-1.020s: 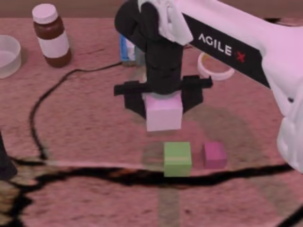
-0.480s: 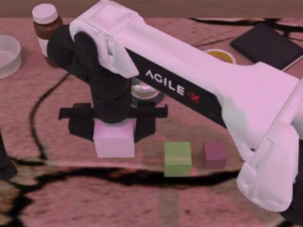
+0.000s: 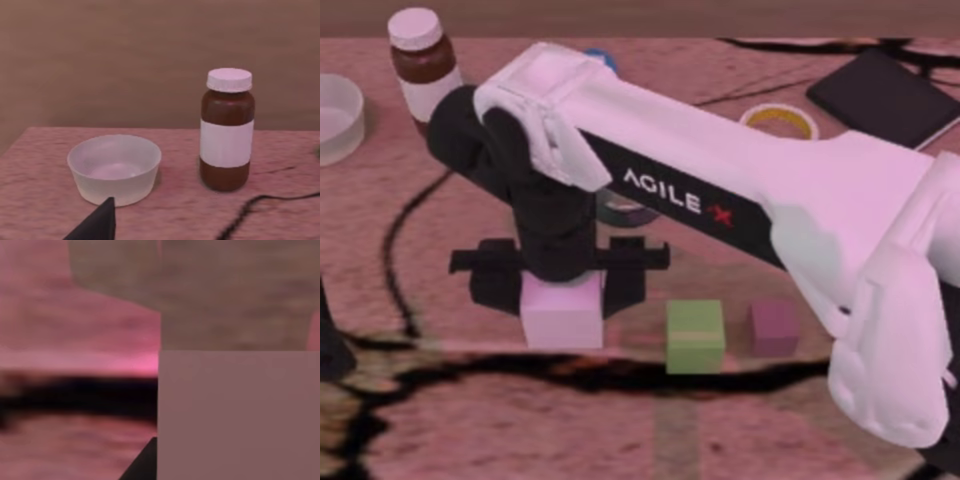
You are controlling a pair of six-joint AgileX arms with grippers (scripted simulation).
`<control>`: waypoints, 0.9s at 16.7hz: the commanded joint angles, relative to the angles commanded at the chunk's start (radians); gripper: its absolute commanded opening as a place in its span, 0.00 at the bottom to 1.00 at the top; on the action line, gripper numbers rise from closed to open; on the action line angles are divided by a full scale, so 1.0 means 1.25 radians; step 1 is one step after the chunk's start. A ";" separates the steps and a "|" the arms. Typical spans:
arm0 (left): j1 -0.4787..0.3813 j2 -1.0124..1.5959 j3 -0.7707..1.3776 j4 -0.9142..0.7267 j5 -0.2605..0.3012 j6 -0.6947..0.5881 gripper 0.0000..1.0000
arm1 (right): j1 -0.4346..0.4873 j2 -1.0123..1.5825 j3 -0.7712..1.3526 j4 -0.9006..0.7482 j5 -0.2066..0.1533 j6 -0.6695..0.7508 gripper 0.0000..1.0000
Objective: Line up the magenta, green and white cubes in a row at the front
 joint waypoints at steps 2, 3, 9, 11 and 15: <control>0.000 0.000 0.000 0.000 0.000 0.000 1.00 | 0.000 -0.006 -0.081 0.065 0.000 0.001 0.00; 0.000 0.000 0.000 0.000 0.000 0.000 1.00 | 0.001 -0.009 -0.110 0.094 0.000 0.002 0.00; 0.000 0.000 0.000 0.000 0.000 0.000 1.00 | 0.001 -0.013 -0.148 0.131 0.001 0.003 0.00; 0.000 0.000 0.000 0.000 0.000 0.000 1.00 | 0.001 -0.013 -0.148 0.131 0.001 0.003 0.15; 0.000 0.000 0.000 0.000 0.000 0.000 1.00 | 0.001 -0.013 -0.148 0.131 0.001 0.003 0.45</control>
